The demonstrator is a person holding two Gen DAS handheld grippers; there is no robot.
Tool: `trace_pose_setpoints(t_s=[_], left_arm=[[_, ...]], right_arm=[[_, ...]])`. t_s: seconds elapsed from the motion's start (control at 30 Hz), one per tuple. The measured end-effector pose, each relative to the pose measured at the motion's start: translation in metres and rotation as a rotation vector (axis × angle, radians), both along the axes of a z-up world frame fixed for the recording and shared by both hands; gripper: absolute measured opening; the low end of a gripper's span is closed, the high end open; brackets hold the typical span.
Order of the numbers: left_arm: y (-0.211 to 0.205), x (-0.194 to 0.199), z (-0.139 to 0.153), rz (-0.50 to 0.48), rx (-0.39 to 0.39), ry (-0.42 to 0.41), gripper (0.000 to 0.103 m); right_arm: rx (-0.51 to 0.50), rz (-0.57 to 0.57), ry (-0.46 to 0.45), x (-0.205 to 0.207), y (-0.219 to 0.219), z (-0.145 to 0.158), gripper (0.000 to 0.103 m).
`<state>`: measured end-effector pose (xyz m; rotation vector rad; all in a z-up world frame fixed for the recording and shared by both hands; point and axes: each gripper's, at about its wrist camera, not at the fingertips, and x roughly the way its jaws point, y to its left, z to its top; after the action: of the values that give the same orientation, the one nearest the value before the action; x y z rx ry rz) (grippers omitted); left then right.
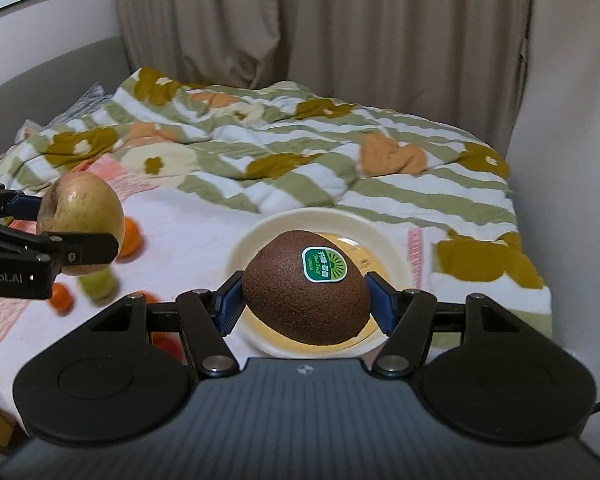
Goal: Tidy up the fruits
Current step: 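Carry the apple in the left tool while the right tool carries the kiwi to the white bowl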
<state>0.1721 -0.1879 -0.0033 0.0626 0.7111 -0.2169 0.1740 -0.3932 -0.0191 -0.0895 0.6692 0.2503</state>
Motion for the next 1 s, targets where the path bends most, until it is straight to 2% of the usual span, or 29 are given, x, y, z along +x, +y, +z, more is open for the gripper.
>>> trace_pose_setpoints(t_s=[0.27,0.53,1.0], left_arm=[[-0.043,0.071,-0.032,-0.096,0.034,0.045,0.079],[-0.073,0.119,-0.065,-0.192,0.092,0.08,0.079],[-0.116,0.151,-0.107,-0.339,0.216,0.076,0.079]], right_arm=[[0.023,-0.074,0.031,0.057,-0.032,-0.017,0.079],[0.038,-0.134,0.067,0.094,-0.048,-0.039,0.079],[0.045,-0.239,0.107,0.115,-0.076,-0.059,0.079]])
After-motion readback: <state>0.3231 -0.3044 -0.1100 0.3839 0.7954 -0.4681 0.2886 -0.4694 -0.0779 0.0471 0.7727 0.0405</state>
